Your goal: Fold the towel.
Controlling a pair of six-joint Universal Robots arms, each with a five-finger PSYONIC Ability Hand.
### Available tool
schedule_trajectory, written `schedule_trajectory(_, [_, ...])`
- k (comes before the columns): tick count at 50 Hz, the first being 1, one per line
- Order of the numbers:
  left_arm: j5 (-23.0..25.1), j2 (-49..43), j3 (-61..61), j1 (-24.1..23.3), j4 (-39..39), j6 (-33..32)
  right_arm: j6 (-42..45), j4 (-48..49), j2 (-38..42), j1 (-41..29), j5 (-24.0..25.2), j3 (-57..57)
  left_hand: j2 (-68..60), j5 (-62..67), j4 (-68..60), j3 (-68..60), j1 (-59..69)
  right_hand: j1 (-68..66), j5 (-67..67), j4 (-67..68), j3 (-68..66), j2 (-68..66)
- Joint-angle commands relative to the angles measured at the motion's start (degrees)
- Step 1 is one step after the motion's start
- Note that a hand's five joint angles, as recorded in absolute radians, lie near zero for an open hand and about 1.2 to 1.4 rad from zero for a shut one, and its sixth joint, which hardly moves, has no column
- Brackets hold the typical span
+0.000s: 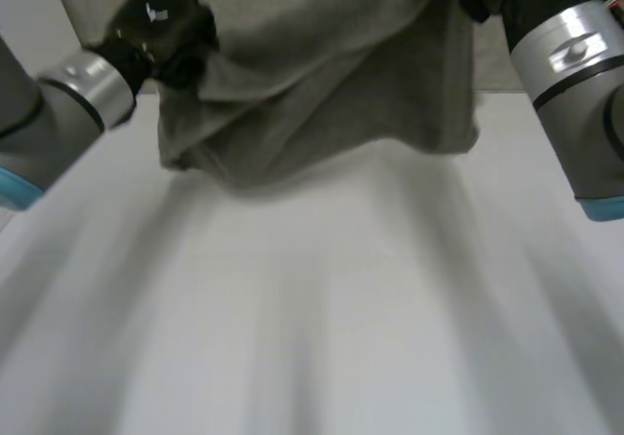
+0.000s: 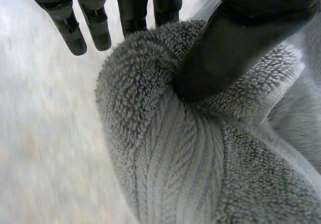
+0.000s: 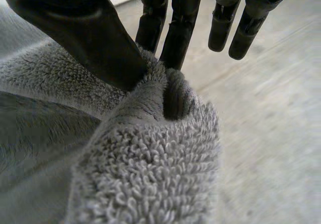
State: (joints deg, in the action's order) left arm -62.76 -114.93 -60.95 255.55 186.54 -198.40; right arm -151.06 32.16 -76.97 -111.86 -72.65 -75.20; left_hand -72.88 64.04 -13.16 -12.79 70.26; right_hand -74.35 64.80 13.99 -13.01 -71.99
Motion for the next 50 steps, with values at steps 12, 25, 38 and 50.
schedule_trajectory(12, [25.13, 4.64, -25.51, 10.49, -0.03, -5.05, 13.30, -26.94, -3.54, 8.41, 20.53, -22.00, -7.12, 5.96, 3.16, 2.79, 9.74, -5.65, 5.20, -3.99, 3.01, -8.01])
schedule_trajectory(25, [25.23, -4.78, -26.24, 12.60, -27.85, -36.76, 23.03, -39.28, -0.20, 10.08, 18.60, -21.05, 7.06, -8.22, 3.16, 2.79, -4.44, -5.65, 5.20, -3.99, 3.01, -8.01])
schedule_trajectory(38, [24.88, -1.01, -24.30, 13.39, -36.16, -37.52, 11.94, -36.48, -0.90, 8.15, 11.85, -20.07, 44.15, -45.31, 3.16, 2.79, -41.53, 64.35, -64.80, -3.99, 3.01, 61.99])
schedule_trajectory(50, [13.92, 9.27, -27.64, 9.36, -30.03, -22.43, -3.36, -29.97, -1.08, 6.22, 7.26, -21.30, 44.33, -45.49, 3.16, 2.79, -41.71, 64.35, -64.80, -3.99, 3.01, 61.99])
